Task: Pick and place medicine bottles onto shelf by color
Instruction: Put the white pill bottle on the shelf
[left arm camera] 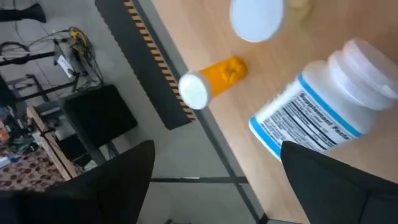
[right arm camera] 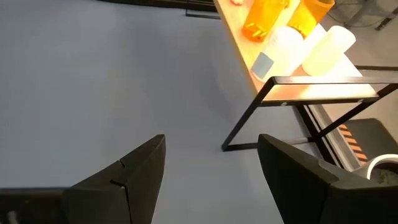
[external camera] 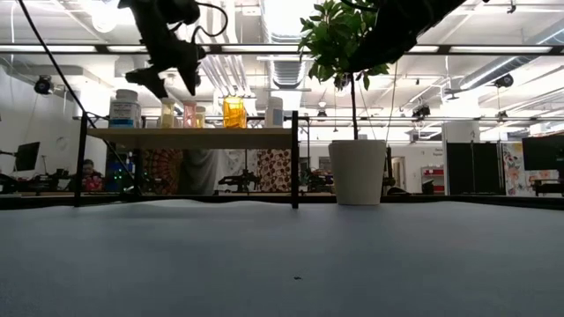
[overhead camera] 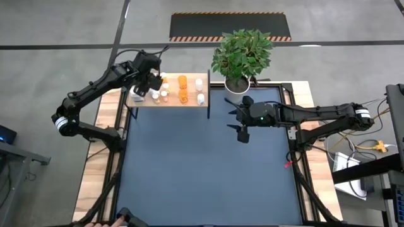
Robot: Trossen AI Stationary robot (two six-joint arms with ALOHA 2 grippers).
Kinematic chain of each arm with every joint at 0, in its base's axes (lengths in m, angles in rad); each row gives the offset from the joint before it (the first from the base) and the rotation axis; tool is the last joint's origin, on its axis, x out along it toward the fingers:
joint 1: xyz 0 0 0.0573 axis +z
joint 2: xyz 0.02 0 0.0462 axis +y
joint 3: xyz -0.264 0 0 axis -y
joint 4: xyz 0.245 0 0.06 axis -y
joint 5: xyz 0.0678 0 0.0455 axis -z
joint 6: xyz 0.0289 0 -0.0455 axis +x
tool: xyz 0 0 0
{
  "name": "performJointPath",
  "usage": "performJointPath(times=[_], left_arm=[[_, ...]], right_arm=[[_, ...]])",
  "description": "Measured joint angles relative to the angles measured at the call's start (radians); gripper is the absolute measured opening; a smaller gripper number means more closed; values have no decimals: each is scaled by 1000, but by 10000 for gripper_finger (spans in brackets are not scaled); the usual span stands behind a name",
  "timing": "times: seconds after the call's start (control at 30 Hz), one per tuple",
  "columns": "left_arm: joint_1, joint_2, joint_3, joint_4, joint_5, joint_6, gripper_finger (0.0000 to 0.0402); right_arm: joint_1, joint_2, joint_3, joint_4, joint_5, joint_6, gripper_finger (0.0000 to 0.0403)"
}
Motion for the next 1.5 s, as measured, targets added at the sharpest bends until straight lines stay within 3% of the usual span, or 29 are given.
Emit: performJointPath(times=[0.57,1.5], left_arm=[[-1,21,-5,-176,16,47,331],[-3,90,-3,-190,80,73,331]], right_arm=[[0,0,0,-14,2,-3,244],[0,0,-1,-49,0,1,244]])
